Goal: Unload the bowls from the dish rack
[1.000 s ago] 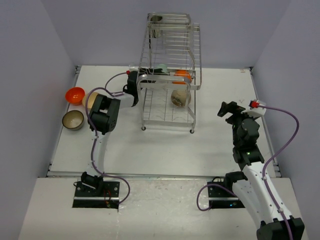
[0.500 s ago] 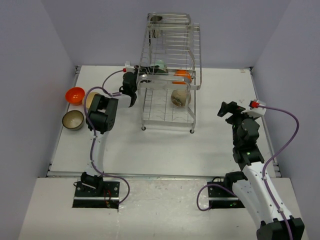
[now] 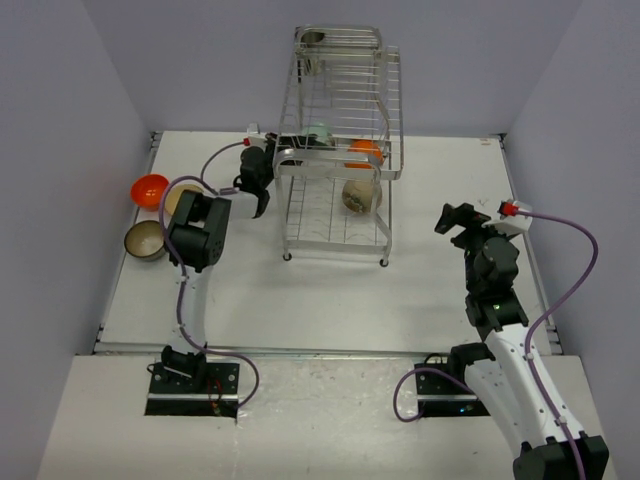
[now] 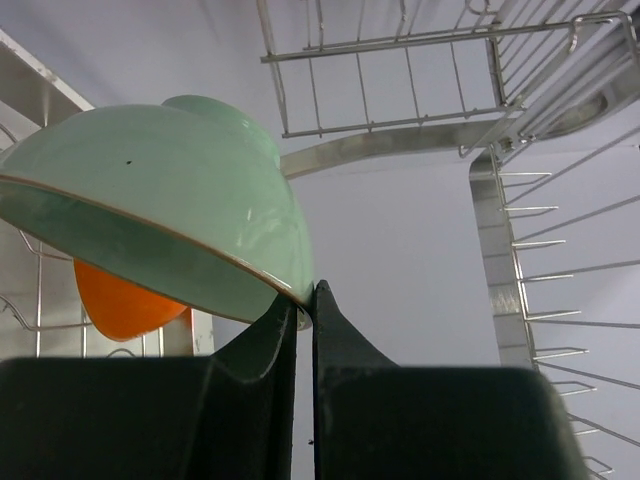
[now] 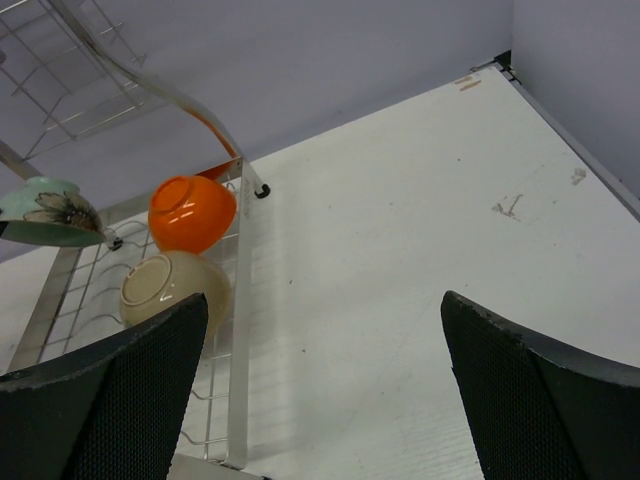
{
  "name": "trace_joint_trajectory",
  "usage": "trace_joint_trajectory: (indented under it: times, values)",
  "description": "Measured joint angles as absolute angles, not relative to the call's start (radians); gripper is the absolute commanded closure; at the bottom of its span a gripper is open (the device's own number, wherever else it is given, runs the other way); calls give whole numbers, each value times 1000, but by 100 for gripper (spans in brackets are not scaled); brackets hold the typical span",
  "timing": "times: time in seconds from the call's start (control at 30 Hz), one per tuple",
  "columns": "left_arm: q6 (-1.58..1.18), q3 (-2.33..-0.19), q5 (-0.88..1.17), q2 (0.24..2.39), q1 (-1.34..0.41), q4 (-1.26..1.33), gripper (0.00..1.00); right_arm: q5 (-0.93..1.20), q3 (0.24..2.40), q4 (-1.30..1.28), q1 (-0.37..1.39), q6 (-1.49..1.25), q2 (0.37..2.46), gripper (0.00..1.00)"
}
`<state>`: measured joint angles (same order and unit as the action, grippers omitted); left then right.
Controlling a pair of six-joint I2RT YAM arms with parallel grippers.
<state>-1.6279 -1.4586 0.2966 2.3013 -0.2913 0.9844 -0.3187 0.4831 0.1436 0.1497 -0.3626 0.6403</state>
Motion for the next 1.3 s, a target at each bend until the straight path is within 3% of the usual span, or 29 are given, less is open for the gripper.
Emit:
trace_joint_trajectory:
  times: [0.47, 0.93, 1.3]
  values:
    - [-1515, -1261, 342, 2048, -238, 913, 100, -288, 482, 147, 150, -378, 626, 1]
    - [-1202, -1085, 334, 1720, -127, 500, 100, -228, 482, 147, 150, -413, 601, 1]
    - [-943, -1081, 265, 1494, -113, 121, 100, -186, 482, 150, 150, -435, 608, 1]
